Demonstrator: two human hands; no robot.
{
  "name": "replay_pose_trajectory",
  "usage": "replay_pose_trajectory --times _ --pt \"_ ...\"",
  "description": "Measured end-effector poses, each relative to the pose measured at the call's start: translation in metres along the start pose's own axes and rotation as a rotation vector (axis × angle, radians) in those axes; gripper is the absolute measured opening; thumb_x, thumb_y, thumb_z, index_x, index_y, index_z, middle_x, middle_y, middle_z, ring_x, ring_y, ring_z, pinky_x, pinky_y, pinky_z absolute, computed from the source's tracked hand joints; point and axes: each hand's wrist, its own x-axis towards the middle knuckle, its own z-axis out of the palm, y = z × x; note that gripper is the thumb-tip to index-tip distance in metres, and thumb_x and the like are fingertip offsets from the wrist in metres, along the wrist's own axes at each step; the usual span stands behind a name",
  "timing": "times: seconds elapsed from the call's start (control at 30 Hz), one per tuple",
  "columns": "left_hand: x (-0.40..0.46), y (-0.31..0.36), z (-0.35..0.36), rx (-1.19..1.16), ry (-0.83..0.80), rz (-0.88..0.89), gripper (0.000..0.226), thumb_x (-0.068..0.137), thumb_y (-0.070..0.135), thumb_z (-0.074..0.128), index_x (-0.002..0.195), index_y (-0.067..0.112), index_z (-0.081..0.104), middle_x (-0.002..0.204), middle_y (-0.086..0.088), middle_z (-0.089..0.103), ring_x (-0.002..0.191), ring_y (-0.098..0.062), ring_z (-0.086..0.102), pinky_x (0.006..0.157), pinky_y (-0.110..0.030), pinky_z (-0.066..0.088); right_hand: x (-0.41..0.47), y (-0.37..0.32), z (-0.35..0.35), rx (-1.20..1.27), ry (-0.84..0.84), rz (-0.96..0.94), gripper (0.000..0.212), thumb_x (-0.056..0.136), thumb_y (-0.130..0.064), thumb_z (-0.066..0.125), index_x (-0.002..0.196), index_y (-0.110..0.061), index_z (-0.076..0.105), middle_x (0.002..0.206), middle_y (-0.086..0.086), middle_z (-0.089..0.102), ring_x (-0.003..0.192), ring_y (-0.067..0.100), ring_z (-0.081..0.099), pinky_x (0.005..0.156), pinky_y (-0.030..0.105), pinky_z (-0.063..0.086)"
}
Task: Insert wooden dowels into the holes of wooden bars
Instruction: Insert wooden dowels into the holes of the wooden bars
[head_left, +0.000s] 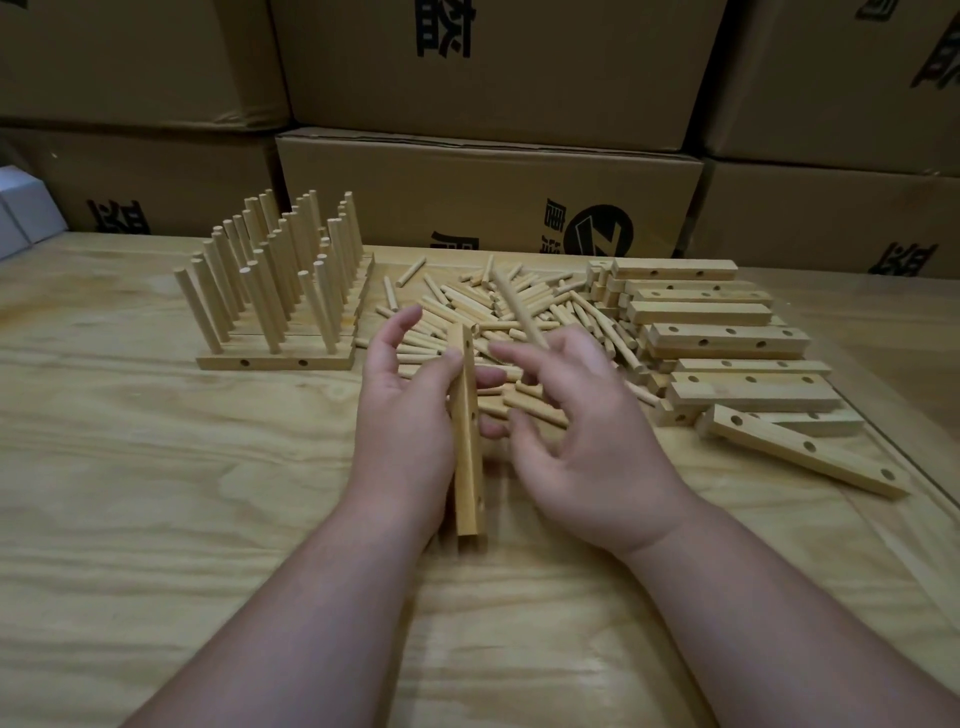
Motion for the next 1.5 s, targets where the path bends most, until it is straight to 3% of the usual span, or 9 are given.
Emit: replay_pose_trajectory --times 0.2,0.3,0.47,0.67,0.83,1.03,1.17,1.3,1.5 --pt "0.004 -0.001 -0.002 0.028 0.106 0.002 0.035 0.097 0.011 0.052 0.118 0.037 0.062 0.074 0.007 0.075 0.067 -0.008 0.071 0.056 -0.024 0.054 0.002 -0.009 0.007 -0.173 -0.107 -0.153 0.048 0.082 -0.009 0.067 0.126 -0.027 0.065 0.098 -0.006 0.043 0.099 0.020 0.047 0.084 0.043 0.049" --pt "0.006 0.000 -0.003 0.059 0.115 0.002 0.033 0.098 0.009 0.048 0.119 0.028 0.064 0.080 0.004 0.074 0.070 -0.007 0.070 0.058 -0.024 0.054 0.002 -0.009 0.006 -0.187 -0.100 -0.154 0.040 0.082 -0.014 0.071 0.119 -0.030 0.069 0.095 -0.007 0.045 0.097 0.020 0.048 0.082 0.043 0.048" --pt "0.000 0.004 -0.003 -0.144 -0.054 -0.075 0.033 0.103 0.019 0.032 0.106 0.015 0.065 0.077 -0.017 0.074 0.066 -0.029 0.072 0.059 -0.034 0.057 0.001 -0.011 0.004 -0.139 0.005 -0.107 0.034 0.084 -0.020 0.072 0.118 -0.025 0.069 0.094 -0.006 0.051 0.093 0.018 0.053 0.076 0.040 0.050" --pt "-0.005 -0.003 0.005 0.123 -0.129 0.049 0.031 0.088 0.028 0.047 0.073 0.026 0.074 0.059 -0.001 0.052 0.056 -0.016 0.049 0.051 -0.028 0.040 0.001 -0.008 0.000 -0.080 0.274 -0.069 0.028 0.093 -0.026 0.065 0.110 -0.005 0.070 0.089 0.003 0.053 0.077 0.017 0.051 0.065 0.034 0.047" --pt "-0.004 -0.003 0.003 0.117 -0.208 0.112 0.035 0.088 0.049 0.052 0.100 0.028 0.077 0.084 -0.004 0.055 0.078 -0.021 0.052 0.068 -0.037 0.044 0.000 -0.007 -0.003 -0.067 0.290 -0.005 0.027 0.090 -0.034 0.057 0.092 -0.010 0.069 0.085 -0.007 0.049 0.075 0.007 0.047 0.065 0.023 0.040" --pt "-0.006 -0.004 0.000 0.145 -0.251 0.115 0.033 0.086 0.047 0.064 0.103 0.023 0.079 0.101 -0.010 0.075 0.096 -0.023 0.071 0.086 -0.043 0.059 -0.002 -0.008 0.003 -0.048 0.137 0.047 0.020 0.085 -0.038 0.062 0.079 -0.019 0.066 0.072 -0.010 0.049 0.066 0.010 0.048 0.056 0.035 0.043" --pt "-0.004 -0.005 -0.001 0.099 -0.126 0.039 0.023 0.083 0.040 0.065 0.093 0.021 0.074 0.082 -0.003 0.069 0.076 -0.015 0.064 0.070 -0.033 0.055 -0.003 -0.001 0.003 0.009 0.194 0.095 0.020 0.099 -0.026 0.051 0.103 -0.020 0.070 0.087 -0.013 0.063 0.082 0.006 0.059 0.071 0.030 0.049" --pt "0.001 -0.004 0.000 0.060 -0.067 -0.025 0.024 0.080 0.034 0.056 0.100 0.024 0.066 0.067 0.004 0.055 0.053 -0.011 0.046 0.051 -0.029 0.036 -0.002 0.003 0.004 0.090 0.196 0.193 0.036 0.102 -0.027 0.040 0.134 -0.042 0.044 0.083 -0.015 0.058 0.071 0.009 0.058 0.060 0.024 0.045" --pt "0.002 -0.009 -0.001 0.179 -0.043 0.012 0.036 0.104 0.043 0.041 0.092 0.029 0.073 0.067 0.001 0.054 0.053 -0.012 0.047 0.049 -0.029 0.038 0.000 0.004 0.004 0.087 0.180 0.181 0.022 0.100 -0.021 0.051 0.119 -0.028 0.060 0.096 -0.016 0.064 0.095 0.004 0.062 0.077 0.013 0.046"
